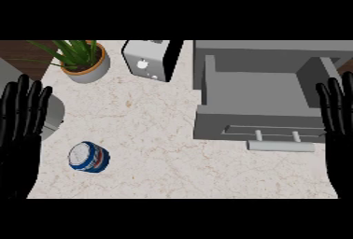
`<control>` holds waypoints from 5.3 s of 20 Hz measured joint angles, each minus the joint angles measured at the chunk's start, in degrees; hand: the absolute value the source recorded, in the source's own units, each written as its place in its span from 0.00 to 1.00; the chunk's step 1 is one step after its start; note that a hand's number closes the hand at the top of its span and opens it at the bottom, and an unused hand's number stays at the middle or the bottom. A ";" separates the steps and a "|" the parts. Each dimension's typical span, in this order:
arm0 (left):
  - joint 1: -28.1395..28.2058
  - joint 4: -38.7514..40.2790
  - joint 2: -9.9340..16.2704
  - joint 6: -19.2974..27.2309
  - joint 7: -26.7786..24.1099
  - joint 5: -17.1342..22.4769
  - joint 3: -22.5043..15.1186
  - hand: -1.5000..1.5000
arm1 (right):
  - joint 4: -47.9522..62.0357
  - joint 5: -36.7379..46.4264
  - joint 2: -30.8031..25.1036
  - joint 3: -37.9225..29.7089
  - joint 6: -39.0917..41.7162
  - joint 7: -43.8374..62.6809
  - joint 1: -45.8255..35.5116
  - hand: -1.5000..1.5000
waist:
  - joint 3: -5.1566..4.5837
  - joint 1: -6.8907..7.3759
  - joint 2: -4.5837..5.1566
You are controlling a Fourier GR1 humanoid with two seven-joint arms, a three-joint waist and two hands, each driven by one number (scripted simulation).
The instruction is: Pick up the can, place it into the drawer and close the drawer
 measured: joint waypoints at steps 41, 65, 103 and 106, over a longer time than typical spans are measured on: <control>12.84 10.86 -6.16 66.55 34.03 -37.58 -19.14 0.00 | 0.36 -5.44 -1.39 -9.02 1.43 10.63 7.98 0.00 | -0.33 -1.86 0.06; 10.82 30.12 -5.84 72.40 -6.56 8.96 -11.46 0.00 | -5.36 -8.85 -1.84 -13.68 4.47 13.23 11.99 0.00 | -0.51 -1.39 -0.11; -11.61 73.35 -0.48 31.09 -42.38 38.63 2.13 1.00 | -6.47 -7.26 -1.94 -16.29 5.71 17.21 6.64 0.00 | -0.32 -2.49 0.19; -15.54 75.27 1.62 24.09 -38.49 34.82 -4.47 1.00 | -5.89 -6.78 -1.70 -15.21 5.55 17.14 5.34 0.00 | -0.38 -3.73 0.53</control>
